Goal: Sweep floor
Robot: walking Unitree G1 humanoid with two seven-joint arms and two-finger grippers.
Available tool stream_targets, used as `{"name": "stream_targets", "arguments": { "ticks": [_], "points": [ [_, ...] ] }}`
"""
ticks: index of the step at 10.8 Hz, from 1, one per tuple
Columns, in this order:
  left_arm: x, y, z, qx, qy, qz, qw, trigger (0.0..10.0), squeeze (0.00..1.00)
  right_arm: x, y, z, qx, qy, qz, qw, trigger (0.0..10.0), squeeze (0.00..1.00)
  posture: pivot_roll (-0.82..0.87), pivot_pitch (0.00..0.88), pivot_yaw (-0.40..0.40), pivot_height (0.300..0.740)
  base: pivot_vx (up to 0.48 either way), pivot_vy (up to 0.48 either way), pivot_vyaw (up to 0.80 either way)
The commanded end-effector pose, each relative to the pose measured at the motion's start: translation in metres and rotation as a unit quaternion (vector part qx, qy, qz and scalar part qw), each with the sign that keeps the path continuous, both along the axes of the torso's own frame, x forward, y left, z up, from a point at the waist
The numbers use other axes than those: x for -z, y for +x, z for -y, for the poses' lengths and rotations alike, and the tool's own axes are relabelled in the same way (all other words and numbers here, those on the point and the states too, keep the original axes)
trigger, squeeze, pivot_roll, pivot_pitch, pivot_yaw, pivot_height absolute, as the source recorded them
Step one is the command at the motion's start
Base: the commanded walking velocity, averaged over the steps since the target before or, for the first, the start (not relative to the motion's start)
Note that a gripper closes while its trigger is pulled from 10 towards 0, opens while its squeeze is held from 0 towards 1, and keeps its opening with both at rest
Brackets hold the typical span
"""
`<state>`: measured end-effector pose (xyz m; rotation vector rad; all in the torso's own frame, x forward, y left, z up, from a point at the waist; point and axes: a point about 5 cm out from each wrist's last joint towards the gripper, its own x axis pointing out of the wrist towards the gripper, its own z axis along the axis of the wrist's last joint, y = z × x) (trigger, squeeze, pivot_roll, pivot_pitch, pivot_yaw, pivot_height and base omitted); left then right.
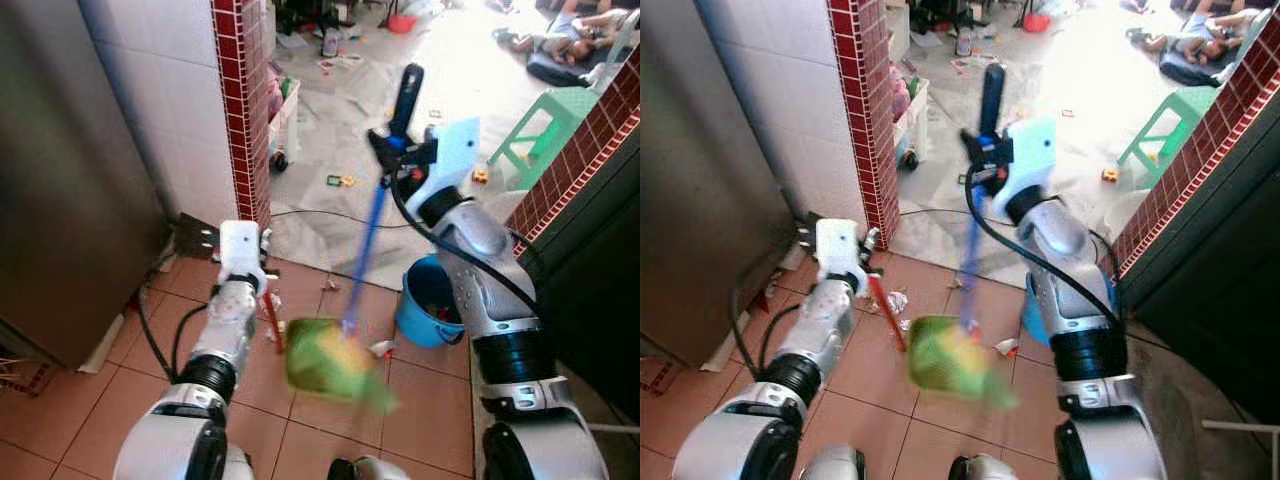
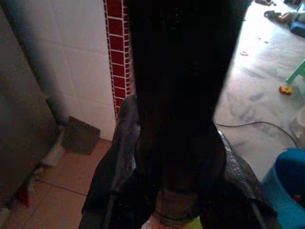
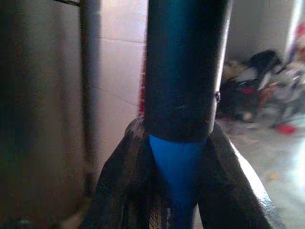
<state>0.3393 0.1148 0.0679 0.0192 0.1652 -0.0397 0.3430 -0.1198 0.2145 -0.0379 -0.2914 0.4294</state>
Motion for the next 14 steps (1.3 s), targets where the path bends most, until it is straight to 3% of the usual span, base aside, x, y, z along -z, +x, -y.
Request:
{"name": "stream_targets", "arguments": {
  "ticks": [1, 3, 7, 11, 13, 14],
  "points": [
    [0.001, -0.002, -0.001, 0.029, 0.042, -0.010, 0.999, 10.0, 0.00, -0.006, -0.001, 0.007, 0.040, -0.001, 0.037, 0.999, 10.0, 0.00, -0.06, 0.000, -0.023, 0.740, 0.000, 0.000, 0.00],
    [-0.004, -0.006, -0.008, 0.043, 0.049, -0.001, 0.998, 10.0, 0.00, 0.002, 0.002, 0.015, 0.103, -0.020, 0.048, 0.993, 10.0, 0.00, -0.04, 0.000, -0.021, 0.740, 0.000, 0.000, 0.00],
    [-0.020, -0.017, -0.010, 0.060, 0.057, 0.026, 0.996, 10.0, 0.00, 0.044, 0.004, -0.002, 0.098, -0.059, 0.011, 0.993, 10.0, 0.00, 0.00, 0.006, -0.033, 0.740, 0.000, 0.000, 0.00],
    [-0.054, -0.032, -0.016, 0.078, 0.053, 0.111, 0.989, 10.0, 0.00, 0.024, 0.006, -0.022, 0.083, -0.097, 0.052, 0.991, 10.0, 0.00, -0.01, 0.052, -0.050, 0.740, 0.000, 0.000, 0.00],
    [-0.057, -0.048, -0.021, 0.111, 0.071, 0.107, 0.985, 10.0, 0.00, 0.034, 0.004, -0.023, 0.073, -0.114, 0.044, 0.990, 10.0, 0.00, 0.02, 0.025, -0.002, 0.740, 0.000, 0.000, 0.00],
    [-0.056, -0.053, -0.029, 0.102, 0.062, 0.098, 0.988, 10.0, 0.00, 0.035, -0.003, -0.026, 0.050, -0.117, 0.058, 0.990, 10.0, 0.00, 0.02, 0.010, 0.015, 0.740, 0.000, 0.000, 0.00]
  ]
}}
